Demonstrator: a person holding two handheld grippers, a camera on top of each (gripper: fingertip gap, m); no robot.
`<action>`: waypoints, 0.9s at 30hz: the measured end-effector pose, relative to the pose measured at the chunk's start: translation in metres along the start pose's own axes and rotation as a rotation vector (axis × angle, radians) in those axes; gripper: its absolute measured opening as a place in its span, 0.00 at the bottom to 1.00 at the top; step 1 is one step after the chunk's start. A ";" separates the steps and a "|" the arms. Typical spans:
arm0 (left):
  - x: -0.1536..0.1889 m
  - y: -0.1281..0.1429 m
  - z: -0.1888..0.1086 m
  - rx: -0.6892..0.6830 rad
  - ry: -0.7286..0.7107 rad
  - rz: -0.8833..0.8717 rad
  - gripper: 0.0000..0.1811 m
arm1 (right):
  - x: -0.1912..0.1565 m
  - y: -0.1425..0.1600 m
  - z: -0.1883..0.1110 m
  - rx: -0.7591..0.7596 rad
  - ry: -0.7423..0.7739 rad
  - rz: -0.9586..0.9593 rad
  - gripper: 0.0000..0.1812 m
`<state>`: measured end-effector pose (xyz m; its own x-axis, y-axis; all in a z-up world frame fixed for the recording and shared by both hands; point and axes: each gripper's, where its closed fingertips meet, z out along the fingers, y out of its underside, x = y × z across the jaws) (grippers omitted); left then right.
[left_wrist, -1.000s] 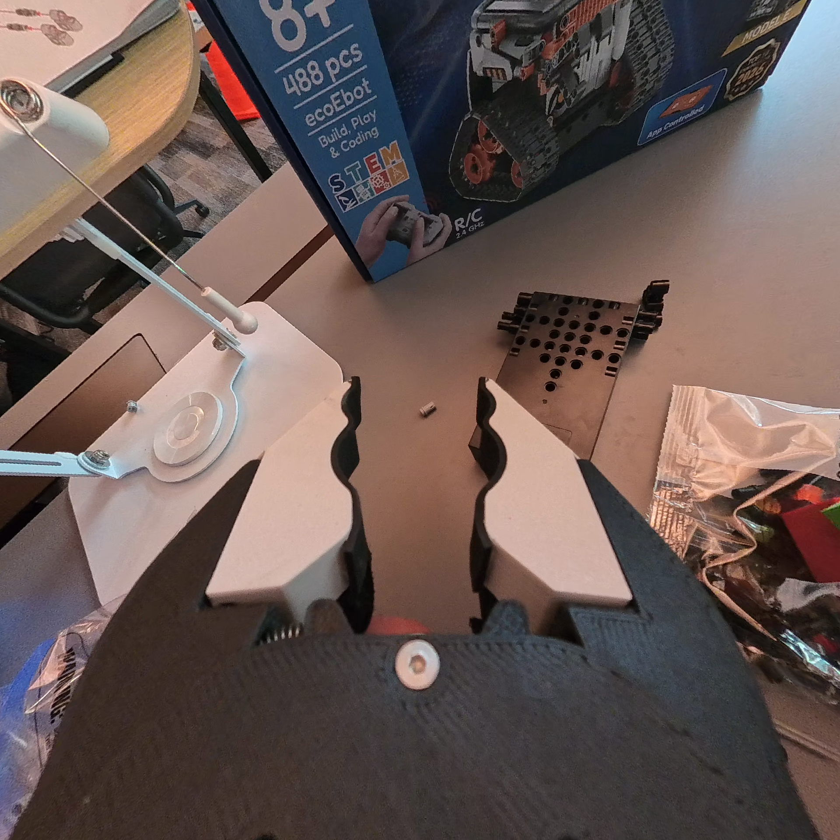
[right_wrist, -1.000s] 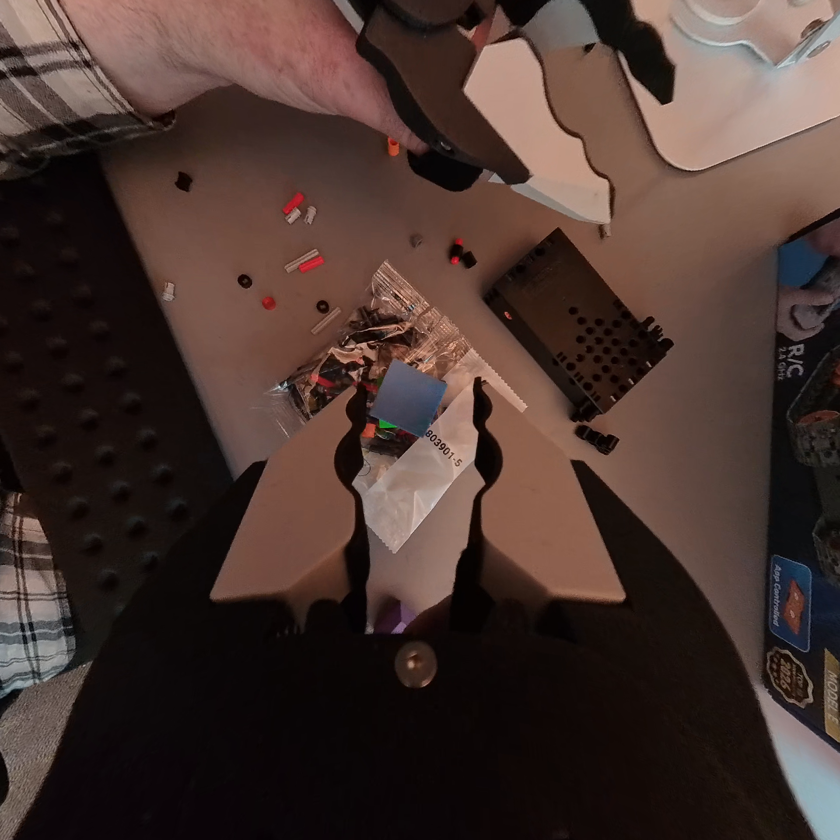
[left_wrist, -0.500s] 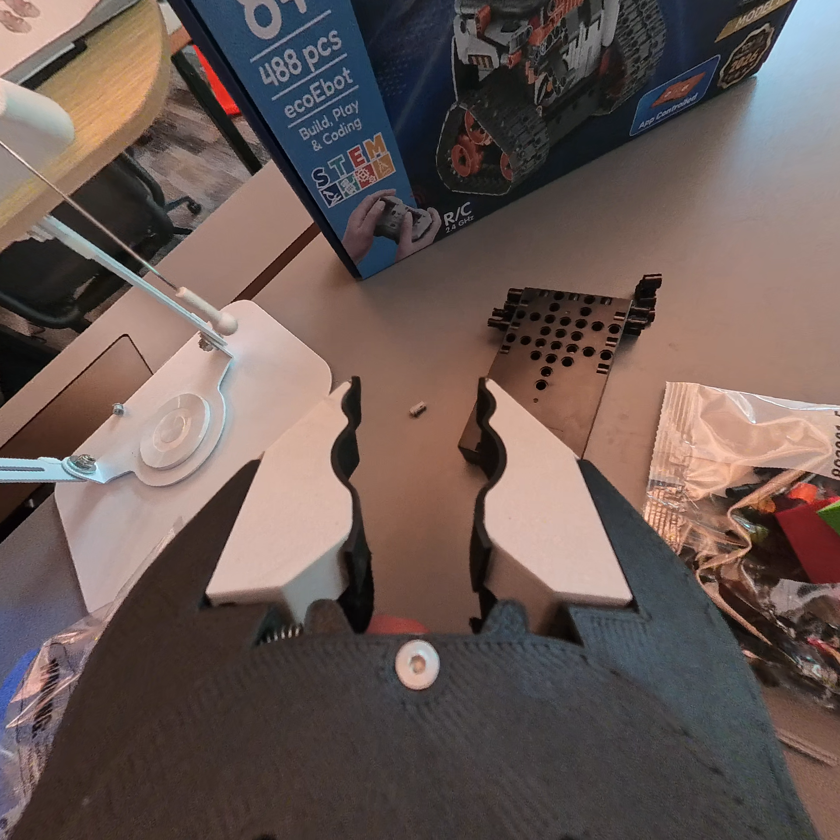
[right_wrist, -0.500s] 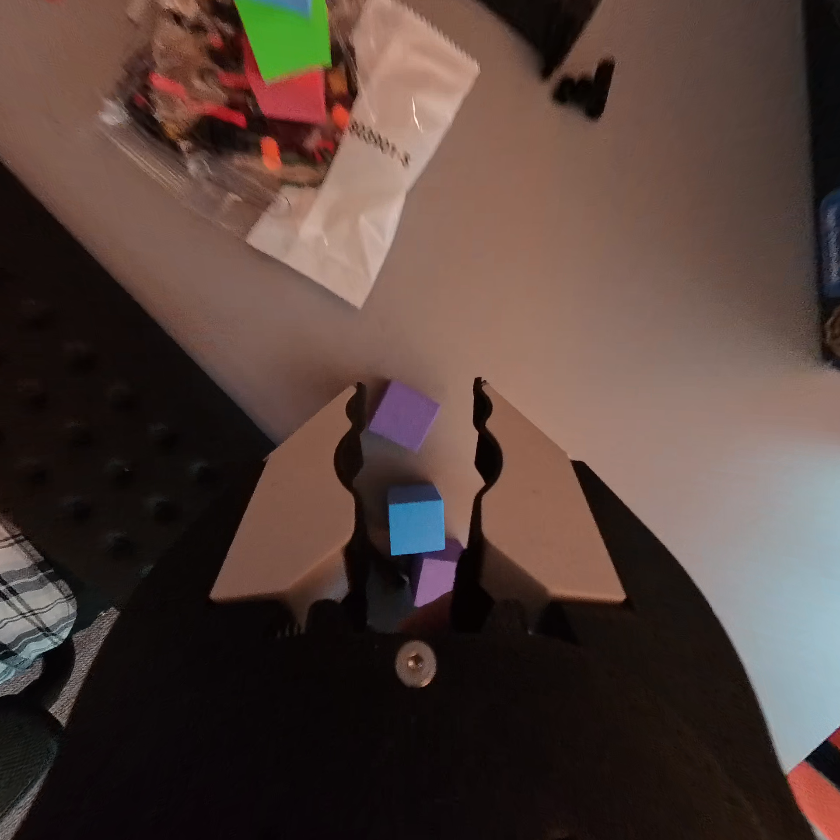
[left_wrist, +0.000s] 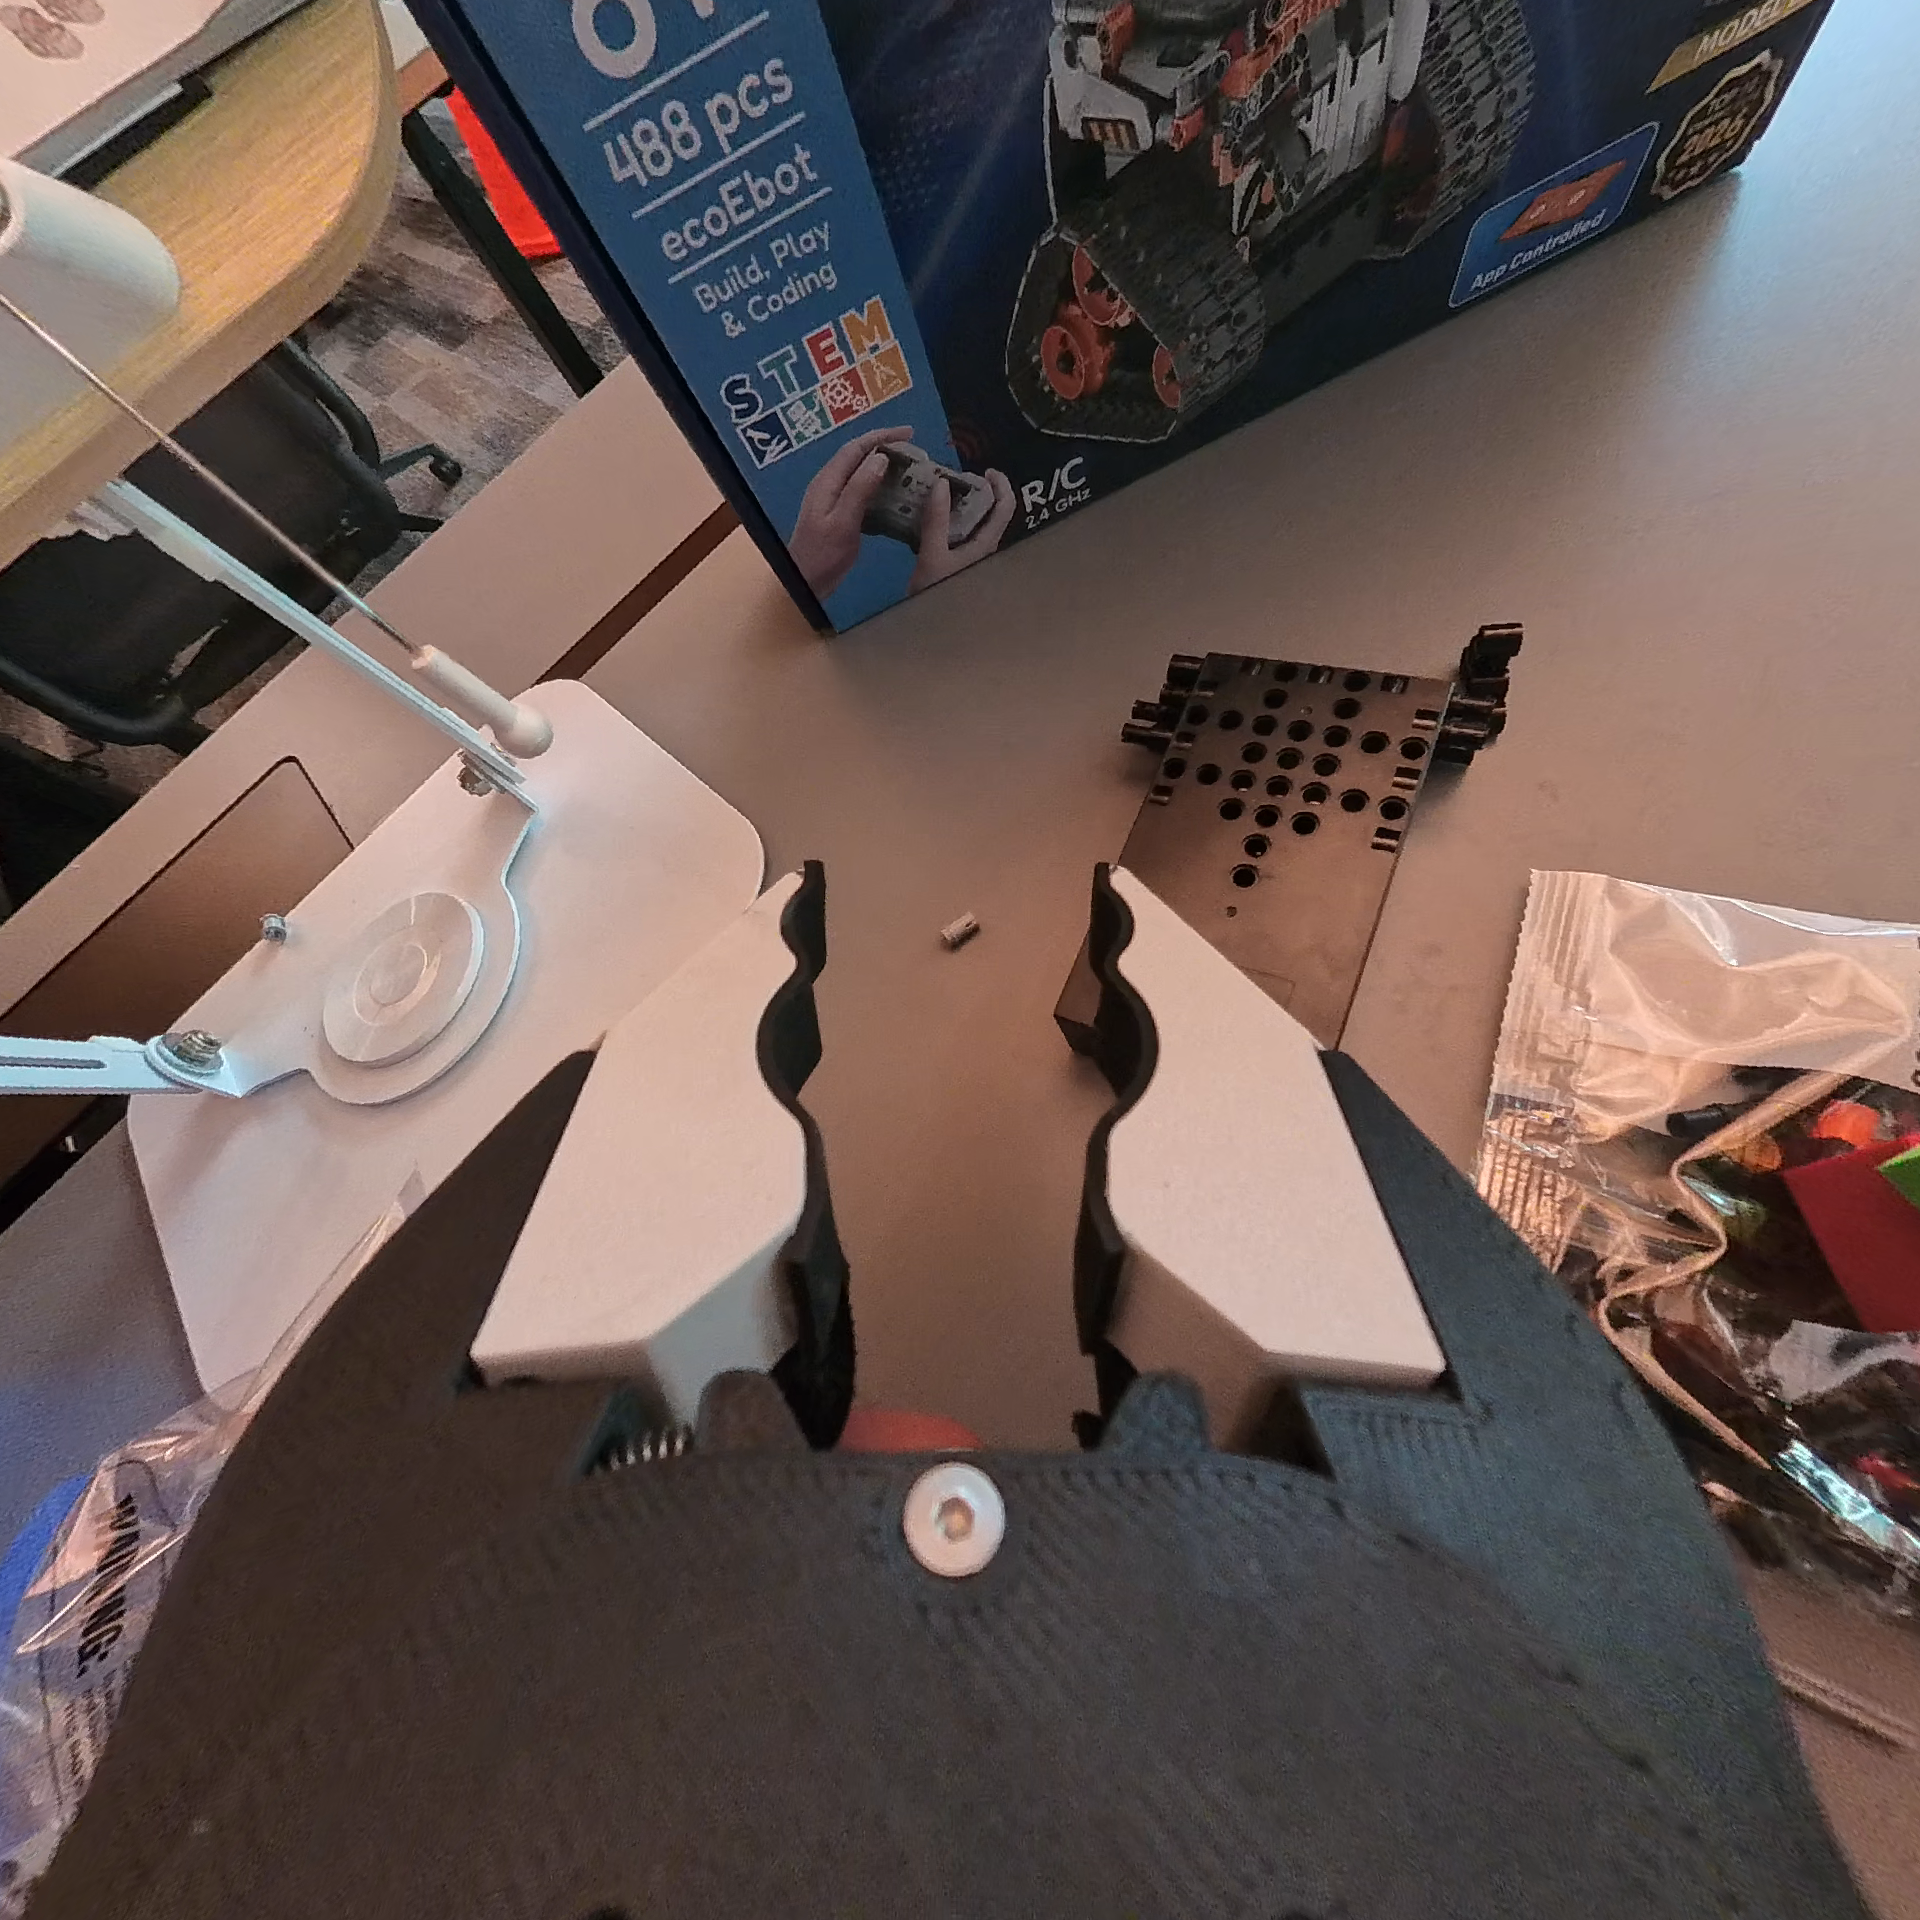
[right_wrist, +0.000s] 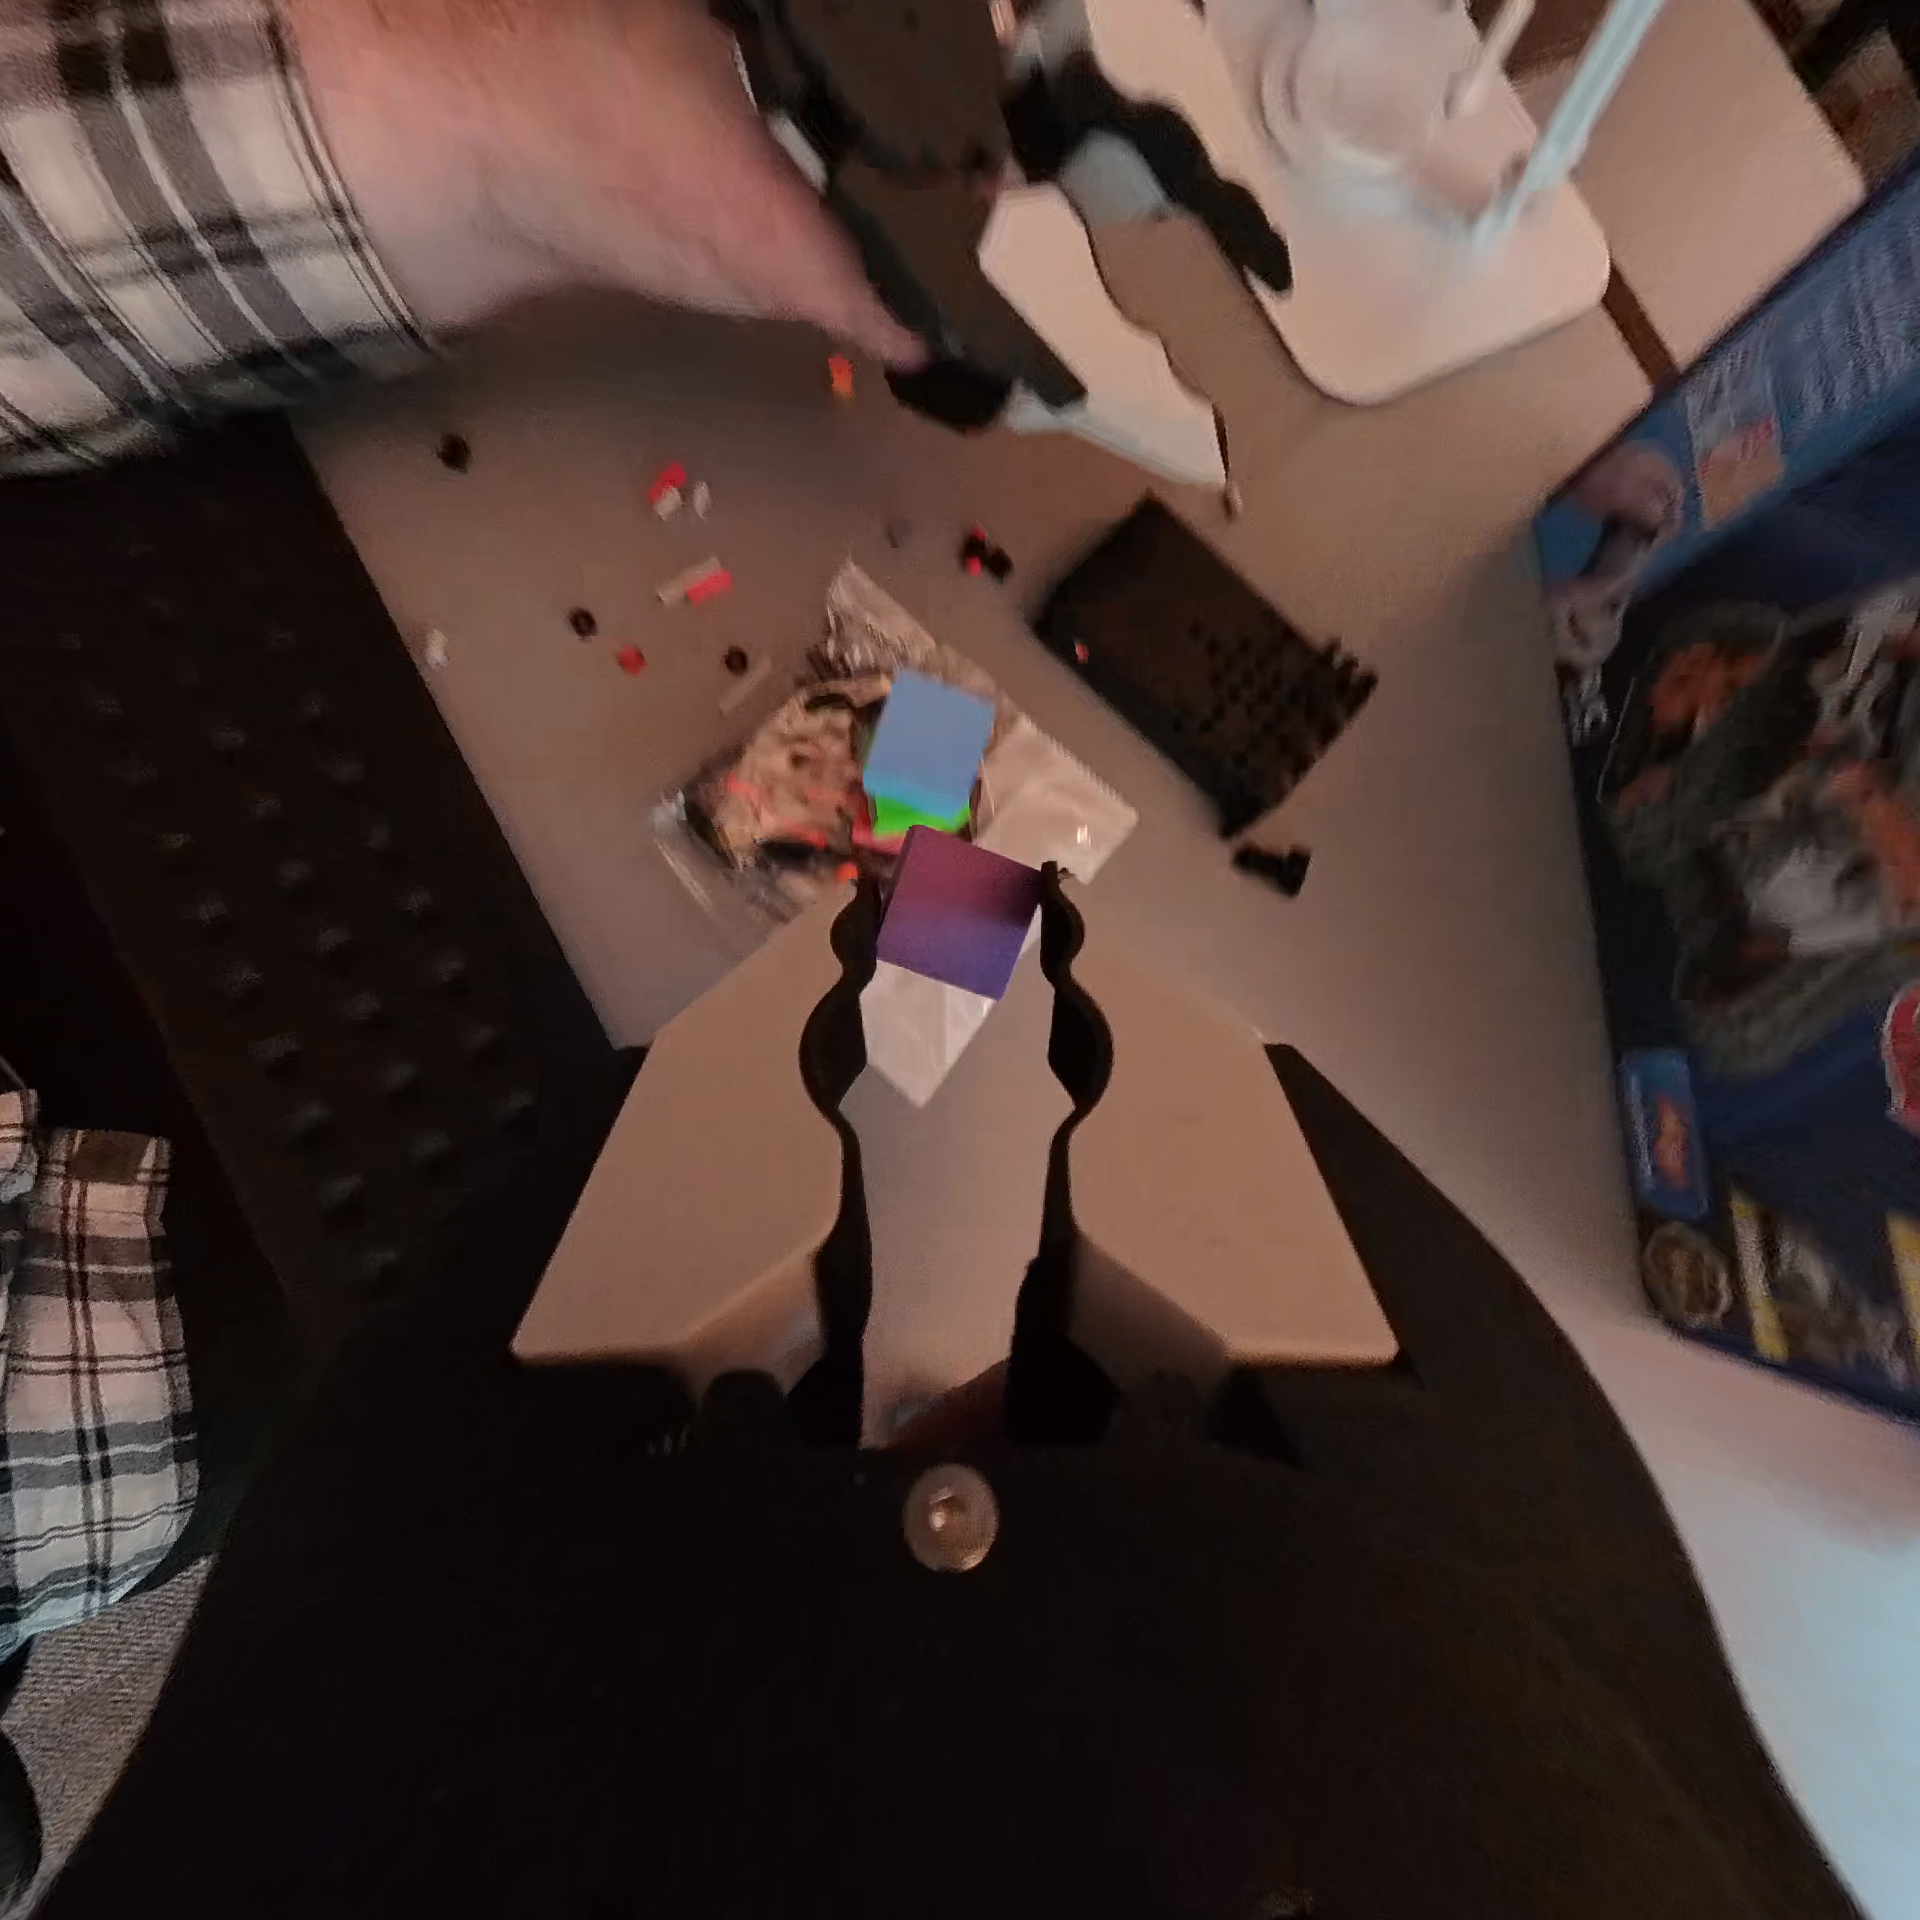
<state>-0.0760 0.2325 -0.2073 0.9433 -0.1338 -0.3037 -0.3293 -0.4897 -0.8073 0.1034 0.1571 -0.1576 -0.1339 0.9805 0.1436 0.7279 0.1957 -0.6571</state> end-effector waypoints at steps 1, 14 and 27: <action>-0.001 0.000 0.000 0.001 -0.001 -0.001 0.27 | -0.001 -0.012 0.002 0.007 -0.013 -0.023 0.17; -0.002 -0.002 -0.002 0.009 -0.002 -0.004 0.27 | -0.005 -0.032 0.042 -0.109 -0.103 -0.084 0.17; -0.003 0.000 -0.001 0.002 -0.005 -0.004 0.27 | -0.007 -0.028 0.047 -0.077 -0.138 -0.061 0.21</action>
<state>-0.0793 0.2317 -0.2057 0.9444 -0.1274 -0.3032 -0.3258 -0.4883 -0.8096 0.0524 0.1458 -0.1756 -0.2665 0.9609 0.0749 0.7641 0.2580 -0.5912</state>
